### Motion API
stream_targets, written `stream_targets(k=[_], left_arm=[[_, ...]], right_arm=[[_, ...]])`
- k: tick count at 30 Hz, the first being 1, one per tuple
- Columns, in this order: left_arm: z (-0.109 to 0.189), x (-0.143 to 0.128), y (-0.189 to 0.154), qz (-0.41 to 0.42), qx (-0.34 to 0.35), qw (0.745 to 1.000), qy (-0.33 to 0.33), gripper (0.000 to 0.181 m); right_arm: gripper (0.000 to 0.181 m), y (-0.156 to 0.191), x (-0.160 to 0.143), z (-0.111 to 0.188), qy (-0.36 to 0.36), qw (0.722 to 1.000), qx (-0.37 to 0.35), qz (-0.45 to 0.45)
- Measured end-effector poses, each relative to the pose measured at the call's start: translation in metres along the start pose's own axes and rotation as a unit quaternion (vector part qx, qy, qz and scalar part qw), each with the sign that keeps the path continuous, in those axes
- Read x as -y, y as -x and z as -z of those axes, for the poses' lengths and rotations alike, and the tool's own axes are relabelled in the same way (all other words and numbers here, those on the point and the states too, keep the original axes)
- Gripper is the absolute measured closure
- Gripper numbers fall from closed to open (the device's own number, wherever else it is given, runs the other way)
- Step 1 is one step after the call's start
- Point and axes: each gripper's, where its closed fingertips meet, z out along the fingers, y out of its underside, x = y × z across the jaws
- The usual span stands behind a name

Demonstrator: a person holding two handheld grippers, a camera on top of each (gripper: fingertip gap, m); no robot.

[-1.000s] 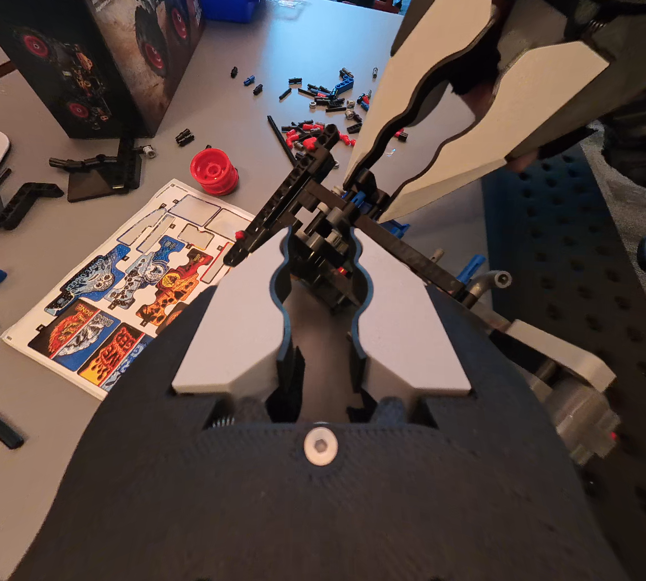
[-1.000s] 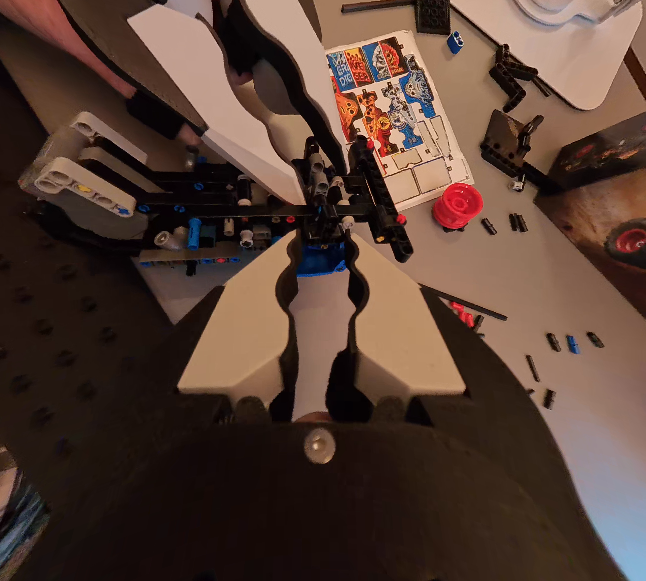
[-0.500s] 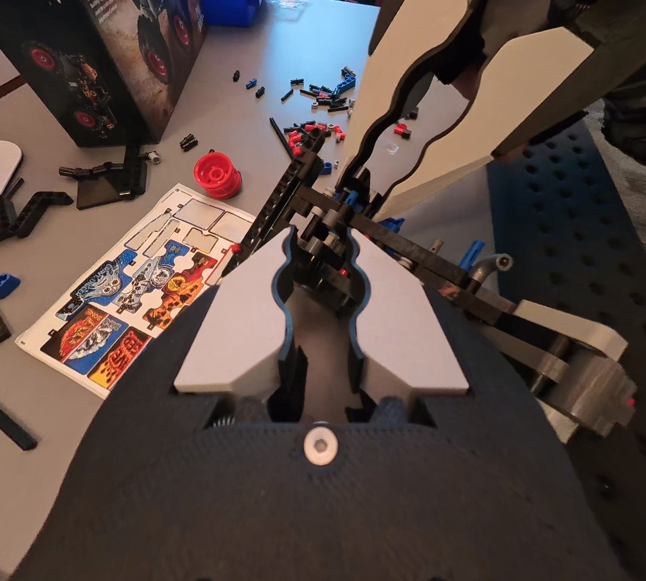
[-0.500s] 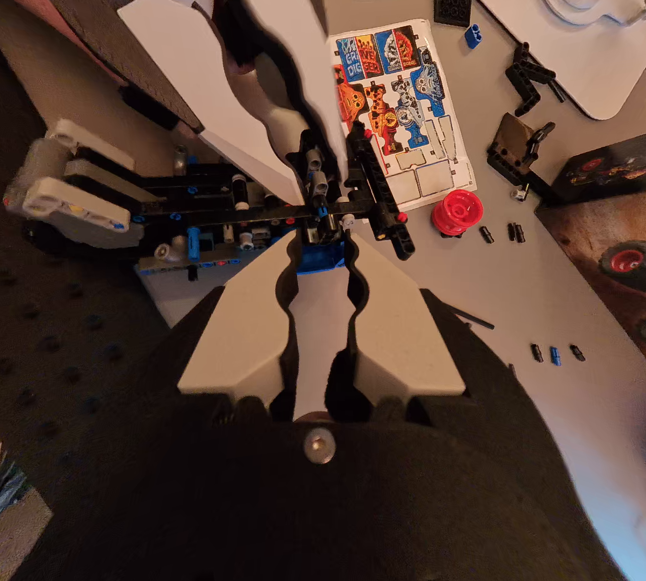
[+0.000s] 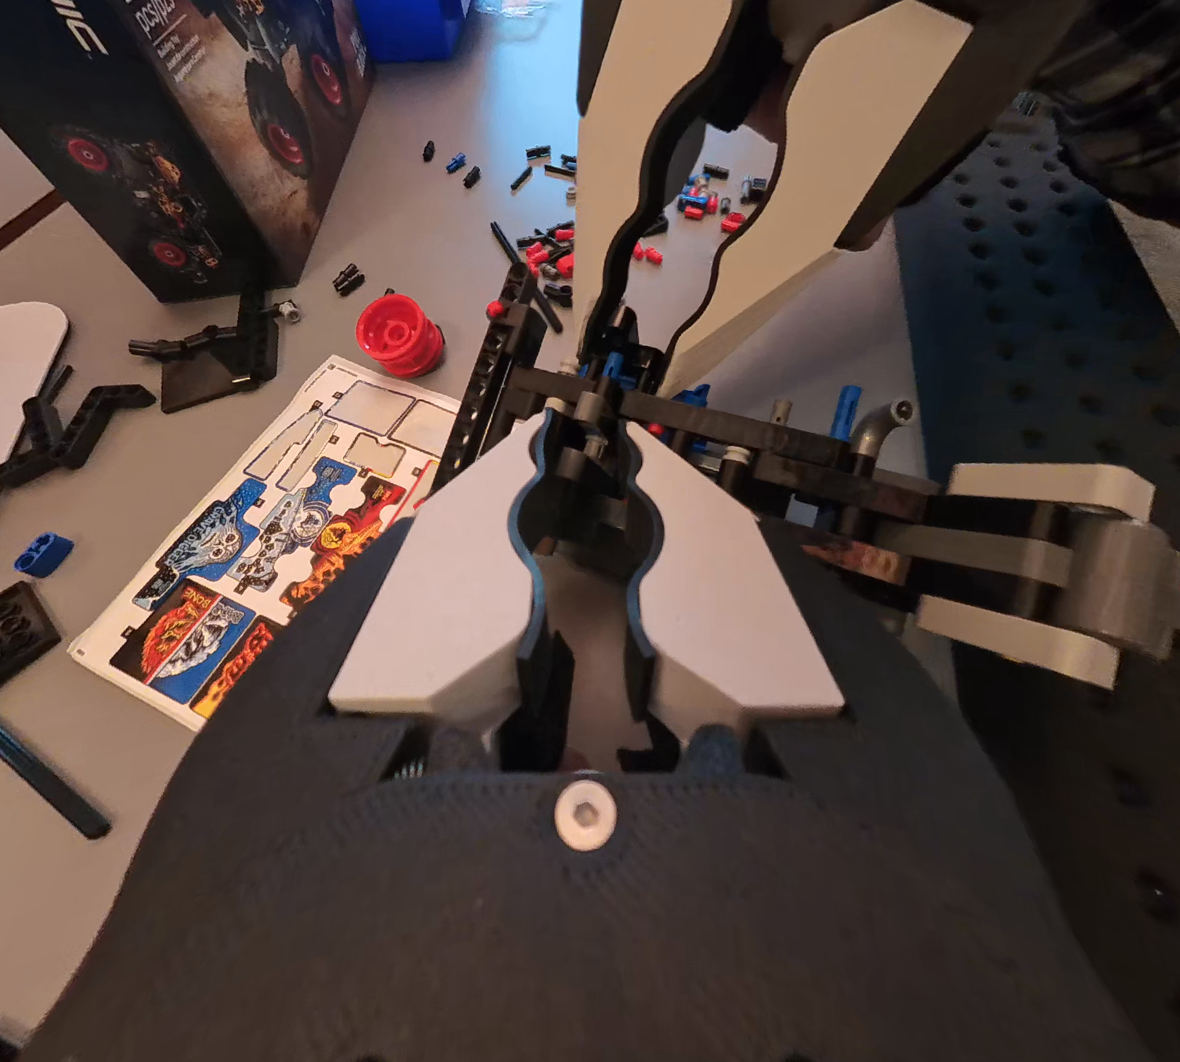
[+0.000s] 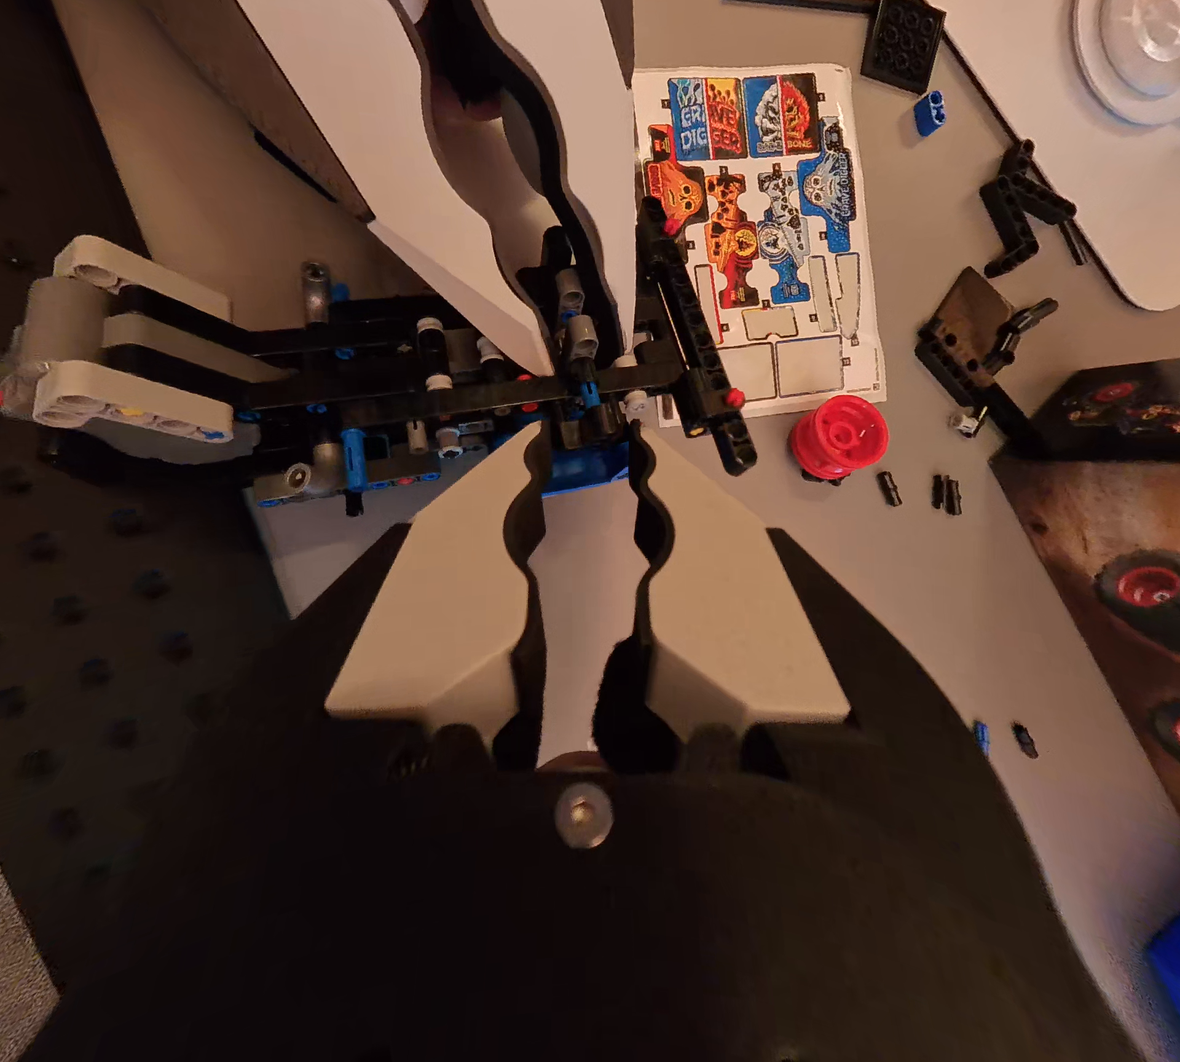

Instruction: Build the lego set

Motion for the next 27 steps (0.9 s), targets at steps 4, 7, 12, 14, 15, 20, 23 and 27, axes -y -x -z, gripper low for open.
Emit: stream_targets(k=[4, 7, 12, 14, 15, 20, 23, 27], left_arm=[[-0.0004, 0.0003, 0.0002, -0.009, 0.005, 1.000, 0.001, 0.166], [-0.0005, 0.0002, 0.0006, -0.011, 0.006, 1.000, 0.001, 0.166], [-0.0011, 0.0003, -0.0002, -0.023, 0.010, 1.000, 0.005, 0.166], [-0.0011, 0.0004, -0.0004, -0.025, 0.011, 1.000, 0.005, 0.166], [-0.0011, 0.0004, -0.0004, -0.024, 0.011, 1.000, 0.005, 0.166], [-0.0016, 0.0006, -0.0005, -0.027, 0.013, 1.000, 0.007, 0.166], [-0.0014, 0.0006, -0.0005, -0.029, 0.016, 0.999, 0.008, 0.167], [-0.0015, 0.0005, 0.0005, -0.032, 0.020, 0.999, 0.010, 0.167]], right_arm=[[0.161, -0.0006, 0.0002, -0.0005, -0.015, 1.000, 0.013, 0.015], [0.161, -0.0009, 0.0006, -0.0006, -0.025, 0.999, 0.017, 0.023], [0.161, -0.0004, -0.0011, -0.0004, 0.006, 0.999, 0.016, 0.038], [0.161, -0.0003, -0.0017, -0.0003, 0.027, 0.999, 0.015, 0.043], [0.161, -0.0002, -0.0020, -0.0003, 0.037, 0.998, 0.016, 0.044], [0.162, -0.0004, -0.0034, -0.0004, 0.086, 0.995, 0.016, 0.052], [0.162, -0.0005, -0.0033, -0.0008, 0.091, 0.995, 0.010, 0.051], [0.161, -0.0017, -0.0017, -0.0016, 0.054, 0.998, 0.009, 0.024]])
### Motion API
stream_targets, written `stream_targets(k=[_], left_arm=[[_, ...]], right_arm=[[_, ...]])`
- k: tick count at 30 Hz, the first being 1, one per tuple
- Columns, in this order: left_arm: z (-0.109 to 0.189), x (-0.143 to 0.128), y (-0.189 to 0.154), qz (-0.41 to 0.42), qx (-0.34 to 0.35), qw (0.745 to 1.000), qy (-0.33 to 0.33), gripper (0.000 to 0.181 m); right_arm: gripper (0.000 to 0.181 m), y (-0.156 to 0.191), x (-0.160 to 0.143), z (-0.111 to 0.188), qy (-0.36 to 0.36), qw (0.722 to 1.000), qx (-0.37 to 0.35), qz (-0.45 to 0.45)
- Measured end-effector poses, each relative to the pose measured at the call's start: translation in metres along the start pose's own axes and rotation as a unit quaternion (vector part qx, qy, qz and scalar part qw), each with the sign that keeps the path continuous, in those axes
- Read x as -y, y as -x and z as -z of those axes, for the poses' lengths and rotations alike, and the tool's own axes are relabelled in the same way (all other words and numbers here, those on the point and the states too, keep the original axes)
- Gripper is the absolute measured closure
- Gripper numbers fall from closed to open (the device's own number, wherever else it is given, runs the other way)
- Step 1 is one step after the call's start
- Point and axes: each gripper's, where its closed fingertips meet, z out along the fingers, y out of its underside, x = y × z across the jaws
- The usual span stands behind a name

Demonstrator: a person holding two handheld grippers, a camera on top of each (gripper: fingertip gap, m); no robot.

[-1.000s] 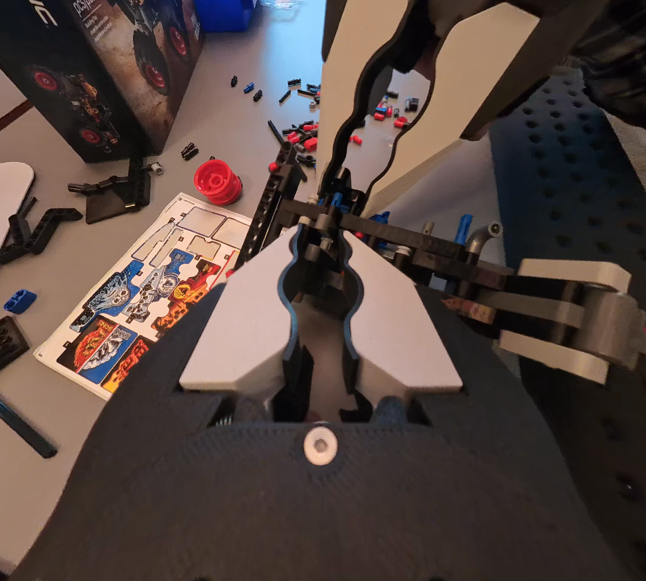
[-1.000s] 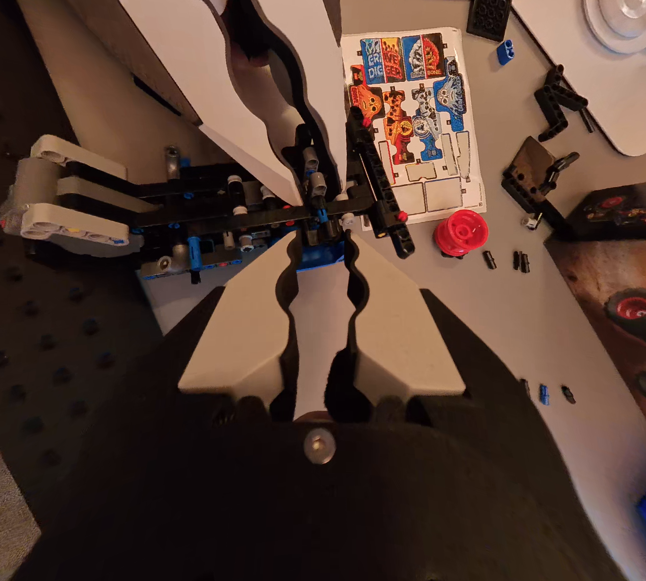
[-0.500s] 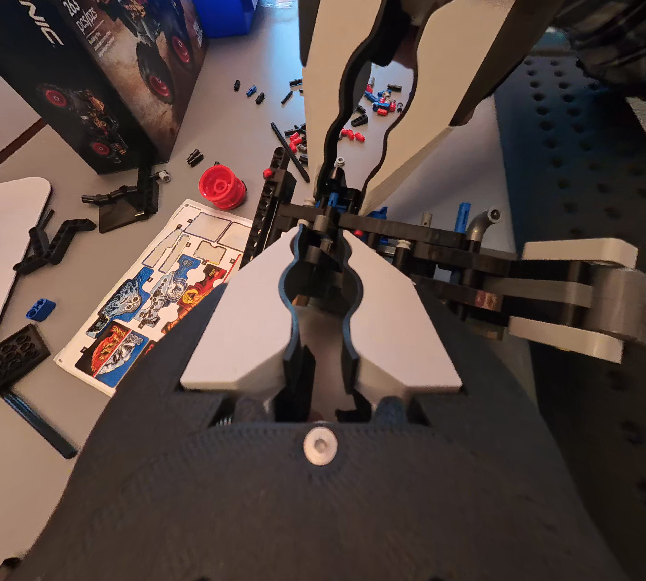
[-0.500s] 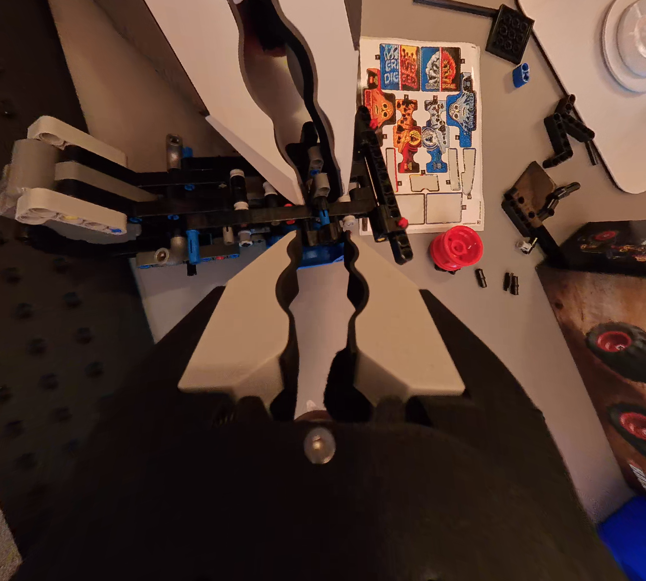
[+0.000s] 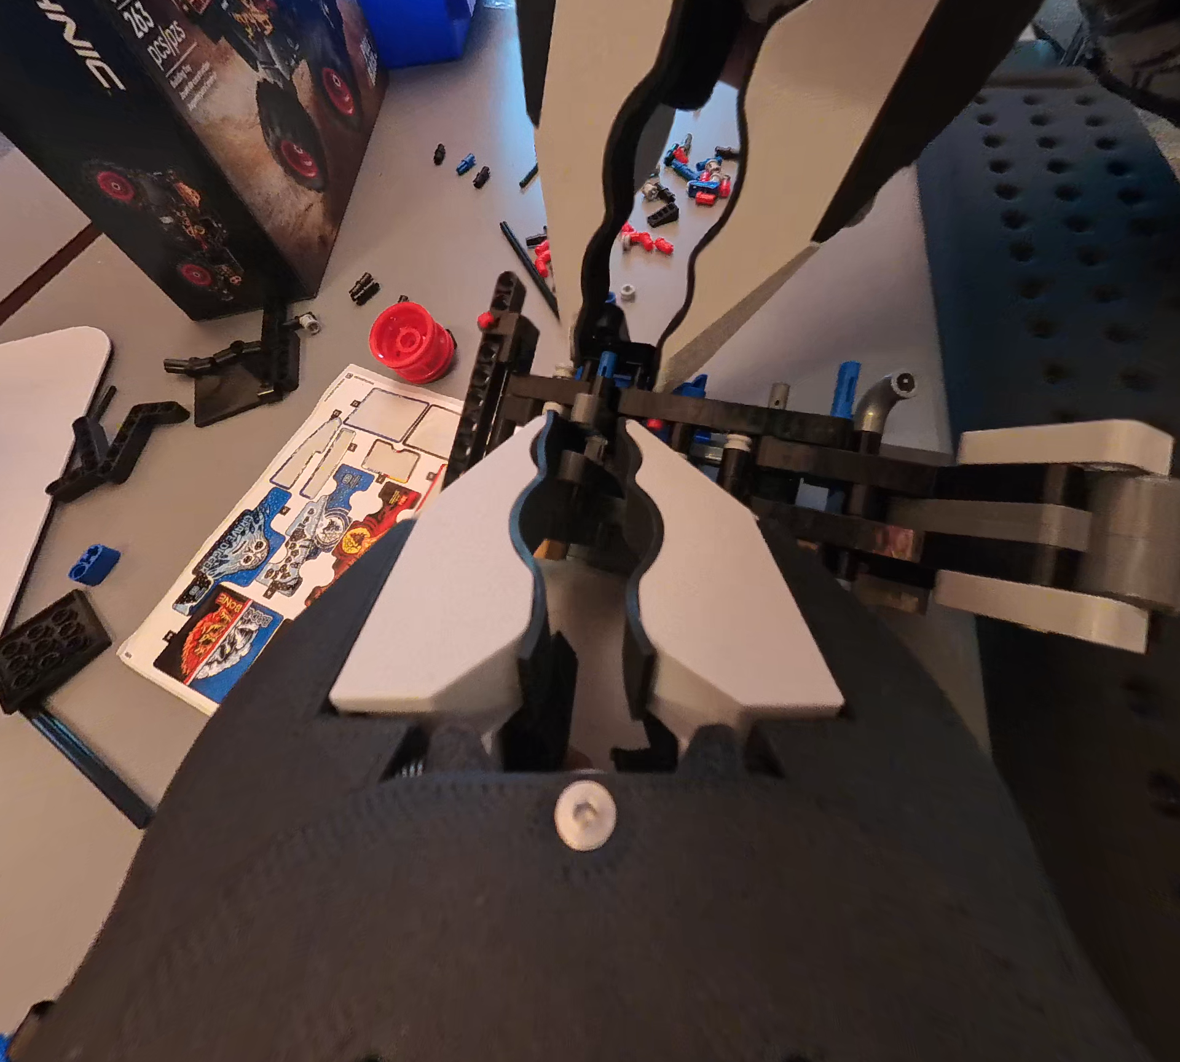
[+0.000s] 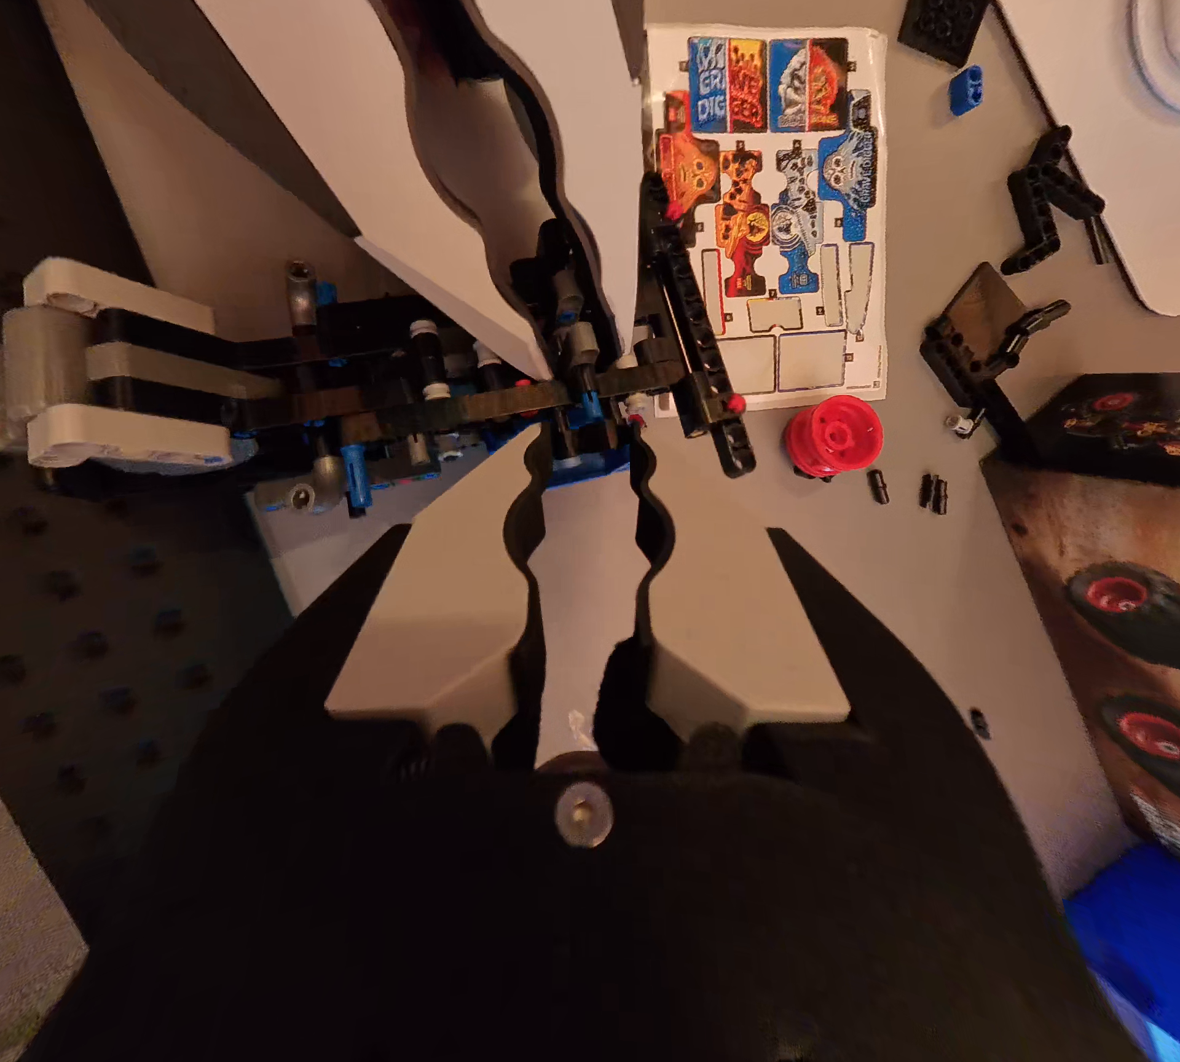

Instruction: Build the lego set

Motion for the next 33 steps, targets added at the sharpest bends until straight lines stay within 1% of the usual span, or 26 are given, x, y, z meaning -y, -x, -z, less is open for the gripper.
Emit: stream_targets(k=[2, 5, 10, 14, 22, 25, 29, 33], left_arm=[[-0.0004, 0.0003, -0.0011, 0.002, -0.005, 1.000, -0.001, 0.166], [-0.0008, 0.0004, -0.0017, 0.001, -0.003, 1.000, -0.001, 0.166], [-0.0014, 0.0009, -0.0025, 0.001, -0.006, 1.000, -0.002, 0.166], [-0.0013, 0.0012, -0.0030, 0.003, -0.007, 1.000, -0.002, 0.166], [-0.0021, 0.0016, -0.0039, 0.003, -0.007, 1.000, -0.001, 0.166], [-0.0023, 0.0015, -0.0039, 0.002, -0.007, 1.000, -0.002, 0.166], [-0.0024, 0.0015, -0.0042, 0.001, -0.008, 1.000, -0.002, 0.166], [-0.0027, 0.0015, -0.0046, 0.000, -0.009, 1.000, -0.002, 0.166]], right_arm=[[0.159, -0.0001, 0.0019, 0.0002, -0.030, 1.000, -0.006, -0.003], [0.157, -0.0001, 0.0009, -0.0002, -0.071, 0.997, 0.003, -0.032], [0.159, 0.0011, -0.0005, 0.0007, -0.115, 0.991, 0.005, -0.063], [0.159, 0.0017, -0.0002, 0.0025, -0.123, 0.989, -0.007, -0.084], [0.160, 0.0020, -0.0014, 0.0030, -0.103, 0.987, -0.033, -0.115], [0.160, 0.0024, -0.0016, 0.0025, -0.117, 0.986, -0.016, -0.122], [0.159, 0.0040, -0.0017, 0.0015, -0.139, 0.982, 0.029, -0.126], [0.159, 0.0047, -0.0018, 0.0032, -0.154, 0.980, 0.060, -0.114]])
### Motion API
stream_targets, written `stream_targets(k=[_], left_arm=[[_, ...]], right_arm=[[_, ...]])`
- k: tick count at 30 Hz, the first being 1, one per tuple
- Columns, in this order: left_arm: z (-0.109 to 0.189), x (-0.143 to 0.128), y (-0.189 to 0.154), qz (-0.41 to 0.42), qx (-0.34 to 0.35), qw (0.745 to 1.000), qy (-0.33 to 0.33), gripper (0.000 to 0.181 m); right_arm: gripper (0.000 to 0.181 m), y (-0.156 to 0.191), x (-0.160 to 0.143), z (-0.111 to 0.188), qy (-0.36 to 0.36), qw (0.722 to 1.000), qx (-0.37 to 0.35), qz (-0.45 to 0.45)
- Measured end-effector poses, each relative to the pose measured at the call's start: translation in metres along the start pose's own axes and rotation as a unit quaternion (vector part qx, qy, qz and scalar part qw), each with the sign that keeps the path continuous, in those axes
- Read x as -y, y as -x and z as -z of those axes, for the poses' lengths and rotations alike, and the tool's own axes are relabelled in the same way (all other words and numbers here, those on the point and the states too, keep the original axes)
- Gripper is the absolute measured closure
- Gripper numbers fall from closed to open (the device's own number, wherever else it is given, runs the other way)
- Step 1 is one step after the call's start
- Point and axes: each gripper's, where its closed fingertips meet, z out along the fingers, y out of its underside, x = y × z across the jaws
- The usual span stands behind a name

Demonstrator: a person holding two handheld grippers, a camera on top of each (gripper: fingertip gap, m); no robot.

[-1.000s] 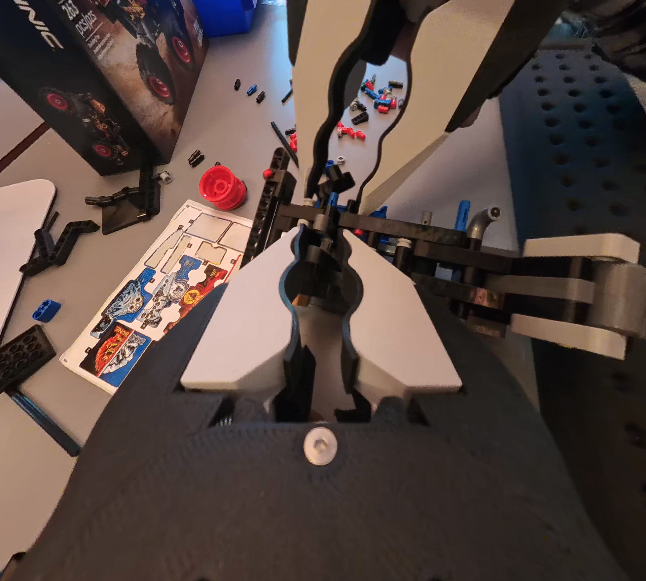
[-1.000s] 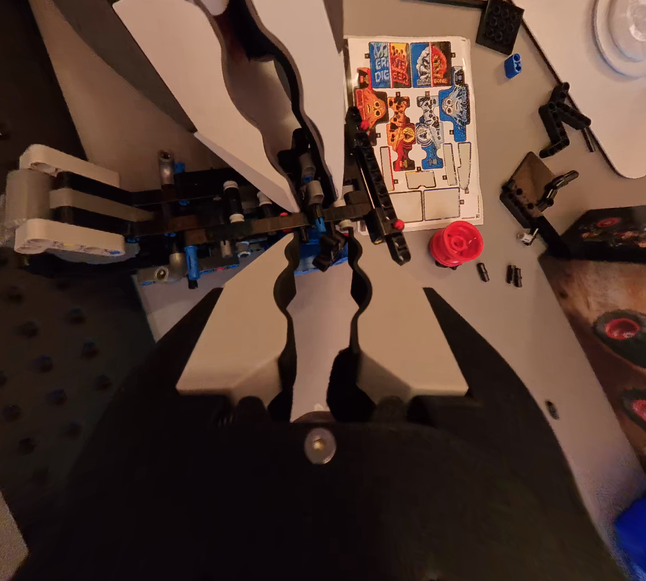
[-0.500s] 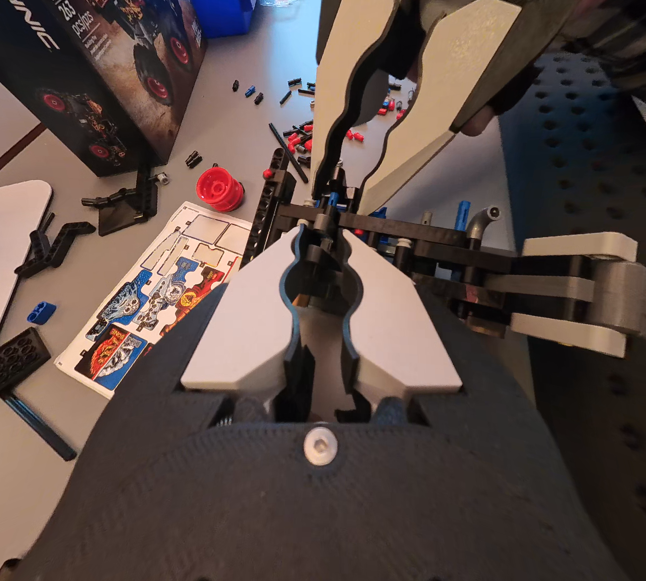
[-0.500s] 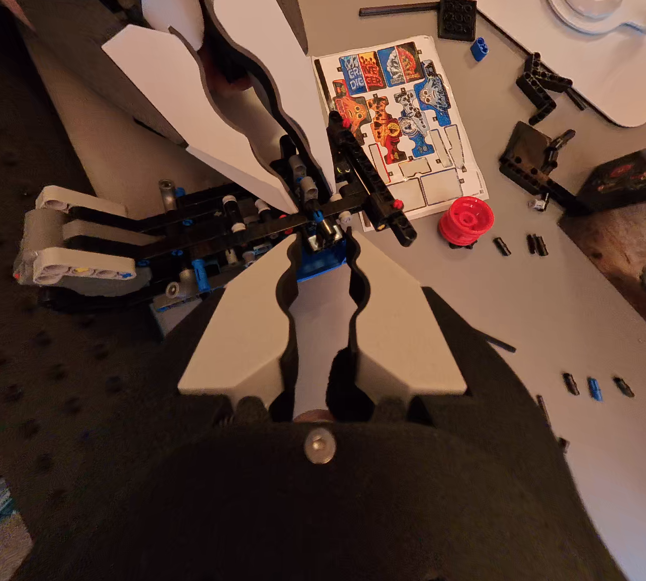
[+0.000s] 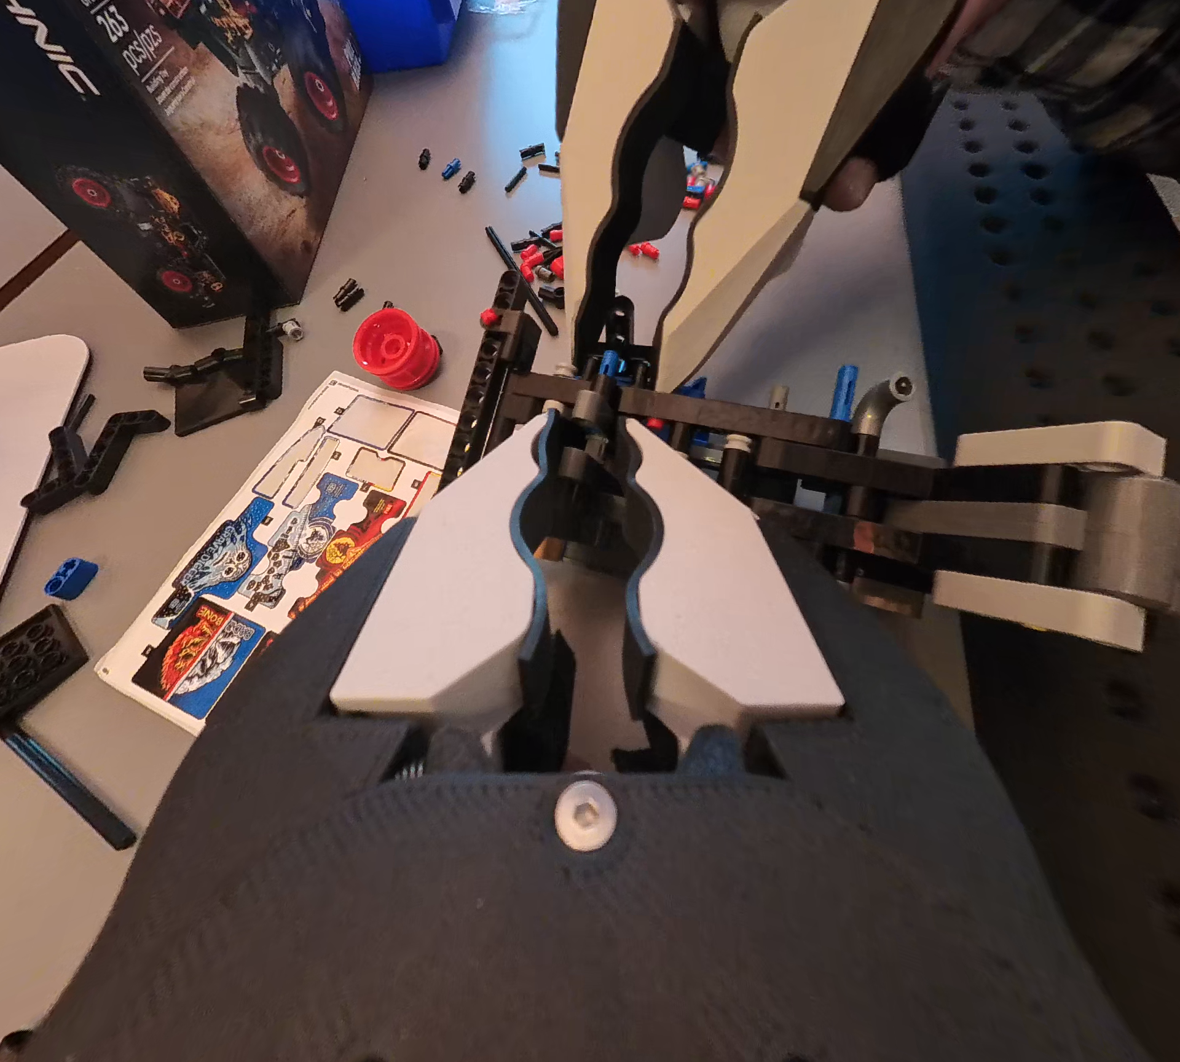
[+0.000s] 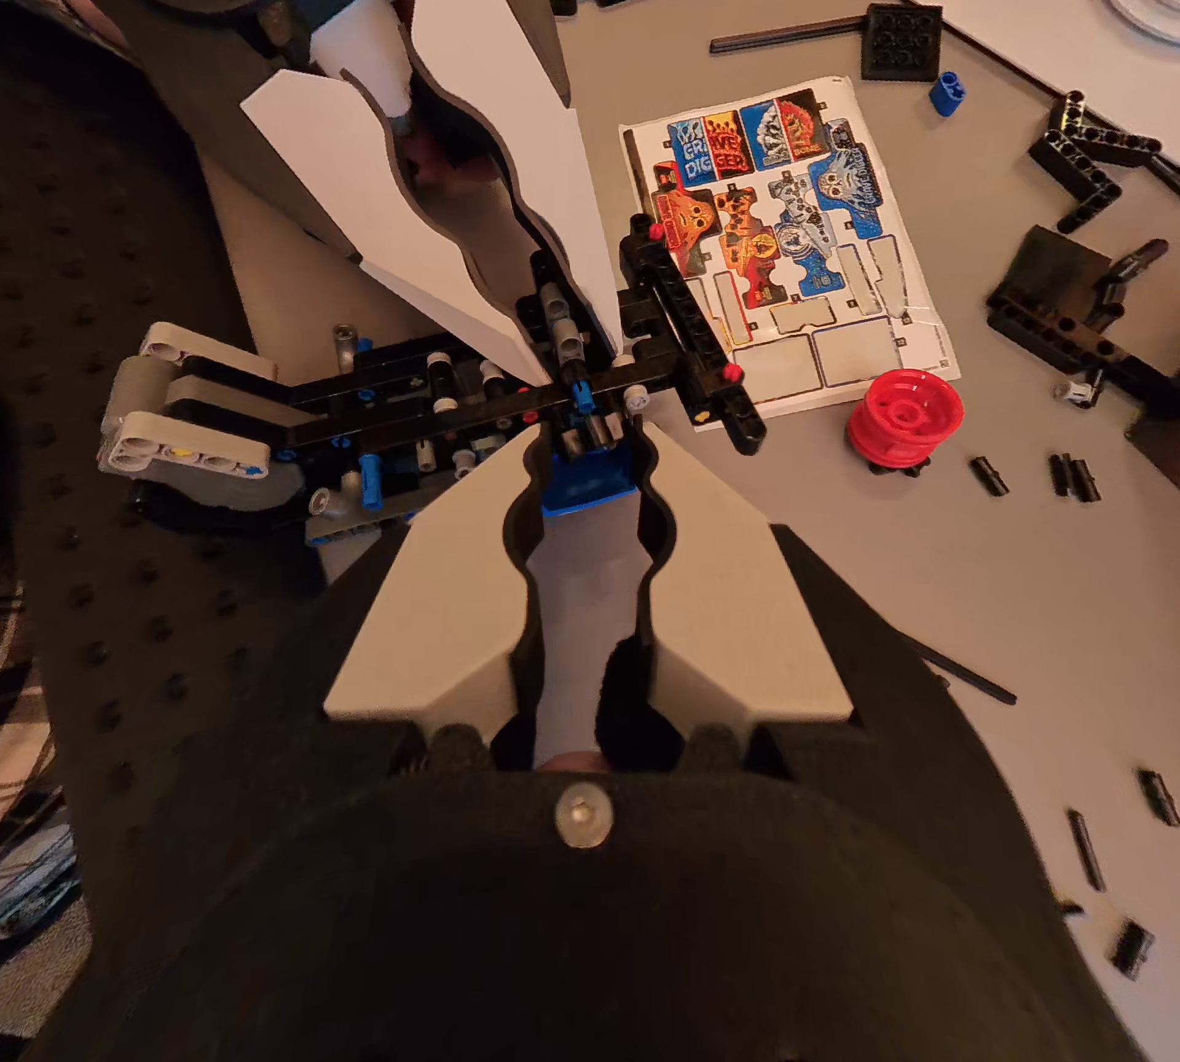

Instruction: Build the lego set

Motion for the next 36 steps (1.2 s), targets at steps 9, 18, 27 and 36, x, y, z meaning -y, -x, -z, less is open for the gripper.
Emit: stream_targets(k=[9, 18, 27, 36], left_arm=[[-0.0005, 0.0001, -0.0002, 0.002, -0.003, 1.000, -0.001, 0.166], [-0.0007, 0.0002, -0.0010, 0.002, -0.006, 1.000, -0.003, 0.167], [-0.0005, 0.0002, -0.0009, 0.005, -0.007, 1.000, -0.006, 0.167], [-0.0006, 0.0003, -0.0013, 0.007, -0.009, 1.000, -0.009, 0.167]], right_arm=[[0.159, 0.0004, 0.0015, 0.0042, -0.024, 0.999, 0.032, 0.010], [0.159, 0.0017, 0.0030, 0.0064, -0.069, 0.995, 0.073, -0.001], [0.160, 0.0019, 0.0031, 0.0055, -0.046, 0.997, 0.052, 0.017], [0.160, 0.0018, 0.0034, 0.0058, -0.047, 0.998, 0.011, 0.048]])
